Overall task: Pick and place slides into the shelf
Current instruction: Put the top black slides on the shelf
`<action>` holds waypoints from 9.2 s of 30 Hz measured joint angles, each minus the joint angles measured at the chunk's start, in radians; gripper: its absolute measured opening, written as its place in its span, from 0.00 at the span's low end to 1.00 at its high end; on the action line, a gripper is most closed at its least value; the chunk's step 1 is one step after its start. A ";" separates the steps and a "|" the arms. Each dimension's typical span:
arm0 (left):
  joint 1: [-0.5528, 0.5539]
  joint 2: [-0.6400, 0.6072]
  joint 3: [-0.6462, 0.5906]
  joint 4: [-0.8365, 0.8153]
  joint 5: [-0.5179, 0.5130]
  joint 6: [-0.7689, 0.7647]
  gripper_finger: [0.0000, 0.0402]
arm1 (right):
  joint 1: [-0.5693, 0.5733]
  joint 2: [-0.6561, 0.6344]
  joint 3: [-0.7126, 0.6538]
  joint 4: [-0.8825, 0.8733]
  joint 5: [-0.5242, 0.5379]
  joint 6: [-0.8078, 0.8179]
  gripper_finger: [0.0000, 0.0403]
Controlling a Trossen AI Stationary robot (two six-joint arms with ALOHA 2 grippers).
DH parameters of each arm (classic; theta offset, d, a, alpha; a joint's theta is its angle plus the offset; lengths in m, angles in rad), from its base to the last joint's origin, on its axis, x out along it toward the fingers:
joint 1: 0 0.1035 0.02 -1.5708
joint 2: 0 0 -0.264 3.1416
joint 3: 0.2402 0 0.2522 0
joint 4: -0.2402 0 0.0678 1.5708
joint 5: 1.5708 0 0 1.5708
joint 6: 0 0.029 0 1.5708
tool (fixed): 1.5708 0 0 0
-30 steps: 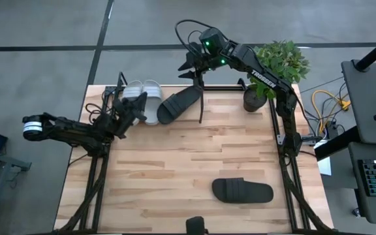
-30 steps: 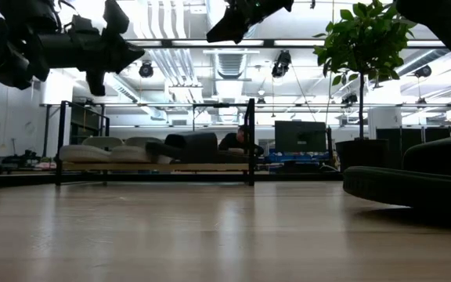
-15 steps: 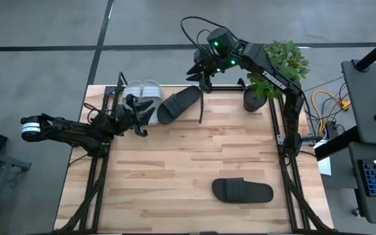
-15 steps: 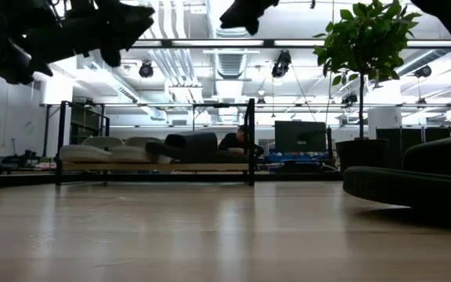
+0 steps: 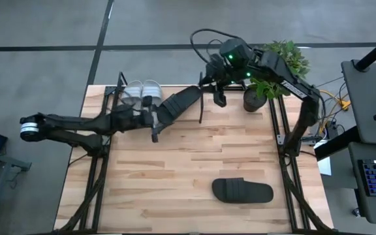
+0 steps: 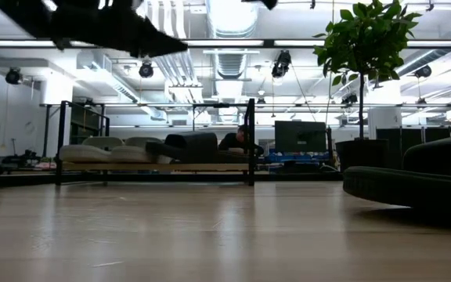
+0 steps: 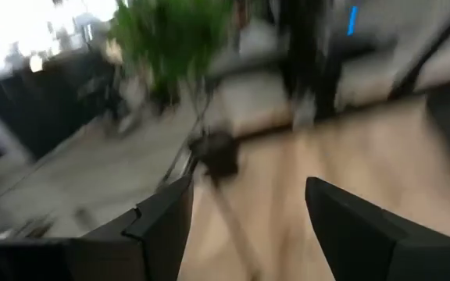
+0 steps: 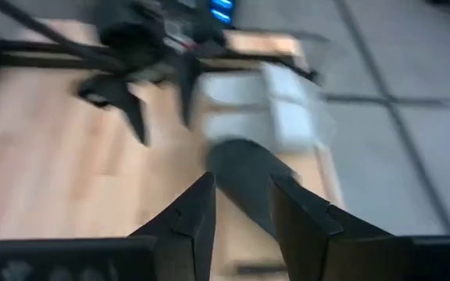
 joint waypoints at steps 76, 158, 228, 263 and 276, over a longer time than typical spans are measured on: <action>0.014 0.523 0.196 -0.124 -0.700 0.665 0.01 | -0.008 -0.480 -1.038 0.864 0.098 0.124 0.19; -0.146 0.918 0.488 -0.158 -1.457 0.060 0.00 | -0.009 -0.480 -1.038 0.857 0.100 0.143 0.20; -0.163 0.666 0.433 -0.609 -0.916 -0.281 0.62 | -0.009 -0.480 -1.039 0.832 0.103 0.140 0.17; -0.253 -0.153 0.277 -0.526 -0.509 -0.308 0.03 | 0.131 -0.477 -1.194 1.195 0.107 -0.007 0.17; -0.253 -0.371 0.166 -0.515 -0.549 -0.317 0.06 | 0.273 -0.280 -1.139 1.264 0.281 -0.202 0.24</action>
